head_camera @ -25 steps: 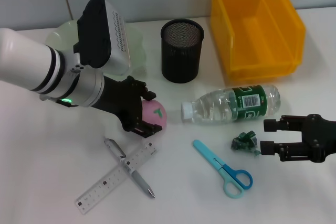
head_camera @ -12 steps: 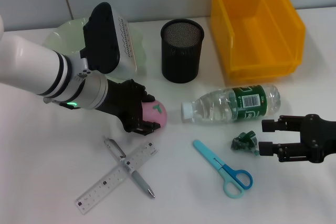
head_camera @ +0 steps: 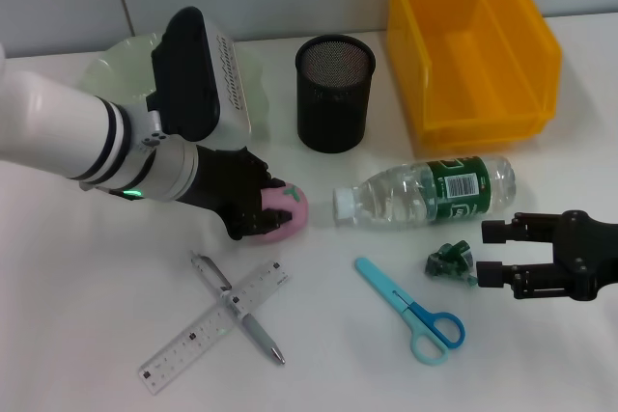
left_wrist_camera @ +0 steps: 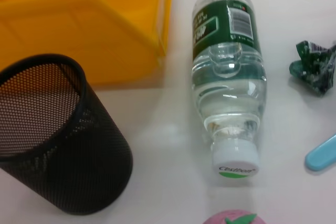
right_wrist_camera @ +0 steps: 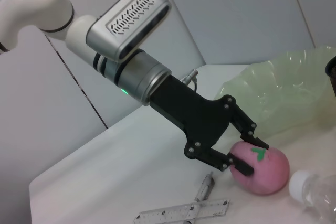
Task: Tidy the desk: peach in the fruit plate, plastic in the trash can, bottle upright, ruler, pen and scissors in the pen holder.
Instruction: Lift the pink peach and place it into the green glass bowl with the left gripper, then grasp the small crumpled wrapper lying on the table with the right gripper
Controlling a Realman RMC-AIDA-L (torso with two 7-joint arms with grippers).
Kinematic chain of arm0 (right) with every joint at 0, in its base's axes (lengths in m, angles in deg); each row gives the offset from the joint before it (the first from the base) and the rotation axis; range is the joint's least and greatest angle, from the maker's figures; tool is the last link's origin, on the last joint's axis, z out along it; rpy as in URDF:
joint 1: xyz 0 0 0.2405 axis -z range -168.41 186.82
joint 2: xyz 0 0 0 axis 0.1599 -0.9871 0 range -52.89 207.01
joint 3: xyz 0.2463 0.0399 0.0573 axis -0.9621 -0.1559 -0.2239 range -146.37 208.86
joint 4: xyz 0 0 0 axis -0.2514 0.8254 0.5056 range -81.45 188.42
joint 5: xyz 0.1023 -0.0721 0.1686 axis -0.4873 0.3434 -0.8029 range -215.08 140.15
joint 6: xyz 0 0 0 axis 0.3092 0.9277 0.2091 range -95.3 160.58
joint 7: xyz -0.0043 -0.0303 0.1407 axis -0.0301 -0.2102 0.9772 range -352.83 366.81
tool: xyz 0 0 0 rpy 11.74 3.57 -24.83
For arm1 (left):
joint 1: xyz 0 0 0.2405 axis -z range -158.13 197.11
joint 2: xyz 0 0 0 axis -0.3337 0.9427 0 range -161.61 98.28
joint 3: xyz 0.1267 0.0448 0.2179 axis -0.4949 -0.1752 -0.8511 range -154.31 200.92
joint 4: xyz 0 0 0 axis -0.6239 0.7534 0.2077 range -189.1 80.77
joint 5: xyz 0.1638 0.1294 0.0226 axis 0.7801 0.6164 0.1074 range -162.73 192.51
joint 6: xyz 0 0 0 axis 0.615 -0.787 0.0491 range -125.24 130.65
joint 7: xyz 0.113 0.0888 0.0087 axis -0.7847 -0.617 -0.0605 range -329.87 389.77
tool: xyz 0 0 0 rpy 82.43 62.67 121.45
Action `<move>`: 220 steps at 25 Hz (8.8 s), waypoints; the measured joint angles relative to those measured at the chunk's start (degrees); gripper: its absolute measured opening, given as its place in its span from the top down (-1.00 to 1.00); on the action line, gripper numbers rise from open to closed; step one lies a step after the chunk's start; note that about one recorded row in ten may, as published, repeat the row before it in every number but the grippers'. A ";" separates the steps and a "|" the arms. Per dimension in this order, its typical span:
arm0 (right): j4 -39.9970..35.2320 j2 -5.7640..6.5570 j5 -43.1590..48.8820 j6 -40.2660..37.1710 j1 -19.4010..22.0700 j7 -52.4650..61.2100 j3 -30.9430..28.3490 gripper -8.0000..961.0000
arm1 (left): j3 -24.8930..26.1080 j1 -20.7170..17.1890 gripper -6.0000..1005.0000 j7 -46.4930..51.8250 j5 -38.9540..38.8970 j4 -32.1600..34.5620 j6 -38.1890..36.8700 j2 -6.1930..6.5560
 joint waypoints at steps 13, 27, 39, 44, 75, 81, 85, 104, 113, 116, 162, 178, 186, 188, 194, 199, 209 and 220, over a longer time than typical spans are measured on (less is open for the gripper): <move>0.00 -0.12 0.00 0.00 -0.14 0.00 0.00 -0.62 | 11.07 -6.44 0.40 -2.24 -12.29 9.22 -8.76 0.45; 0.00 -0.25 0.00 -0.13 -0.13 0.08 0.00 -0.62 | 26.44 -4.60 0.59 -3.32 -22.38 -7.06 12.10 0.29; 0.00 0.00 0.11 -0.79 -0.06 0.15 0.31 -0.62 | 25.95 -1.57 0.53 -1.79 -22.27 -15.90 19.81 0.23; 0.00 0.09 0.24 -0.86 -0.05 0.15 0.42 -0.62 | 25.95 -1.70 0.31 -1.65 -22.24 -15.96 19.92 0.24; 0.00 0.61 0.32 -0.87 0.22 0.05 0.28 -0.62 | 35.69 -10.52 -0.68 -0.28 -34.48 -6.43 -21.44 1.68; -0.31 0.79 0.14 -1.37 -0.14 0.06 0.11 -0.62 | 37.14 -12.10 -0.68 0.20 -33.07 -7.61 -32.27 3.15; -0.46 0.90 0.11 -1.51 -0.44 0.06 0.09 -0.62 | 36.44 -13.01 -0.68 -1.02 -29.20 -7.39 -34.80 3.02; -14.16 0.66 0.41 -9.47 -4.62 17.05 1.54 -0.62 | 32.62 -13.35 -0.68 -15.26 -16.00 -8.47 -32.43 0.82; -29.23 1.04 5.99 -9.07 -10.26 41.32 11.54 -0.62 | 32.98 -13.82 -0.68 -16.84 -16.16 -8.51 -31.28 0.77; -30.32 1.76 11.11 -9.06 -13.86 46.76 14.16 -0.62 | 33.11 -13.82 -0.68 -17.10 -16.27 -8.50 -31.14 0.81; -14.88 -4.14 34.83 6.62 -28.91 53.31 35.00 -0.62 | 33.19 -12.26 -0.68 -16.14 -15.91 -7.91 -29.72 0.95; -11.86 -4.64 34.85 10.13 -28.70 52.86 36.48 -0.61 | 33.25 -12.42 -0.68 -15.95 -16.32 -7.78 -30.36 0.95; -10.76 -4.70 34.84 11.47 -28.66 52.30 36.57 -0.62 | 33.28 -12.45 -0.68 -15.94 -16.35 -7.78 -30.61 0.95; -10.45 -4.69 34.83 11.92 -28.66 52.12 36.57 -0.62 | 33.29 -12.45 -0.68 -15.89 -16.35 -7.79 -30.65 0.95; -9.36 -4.80 34.73 13.67 -28.69 51.90 38.13 -0.61 | 33.38 -12.45 -0.68 -15.83 -16.36 -7.79 -30.66 0.95; -9.04 -4.82 34.43 14.06 -28.81 51.90 38.70 -0.61 | 33.37 -12.45 -0.68 -15.78 -16.36 -7.79 -30.65 0.99; -8.96 -4.93 34.31 14.60 -28.90 51.90 40.28 -0.62 | 34.03 -12.45 -0.68 -15.77 -16.35 -7.56 -30.70 1.40; -8.87 -4.92 34.27 14.68 -28.91 51.91 40.26 -0.05 | 34.15 -12.24 -0.68 -16.08 -16.37 -7.52 -30.74 1.48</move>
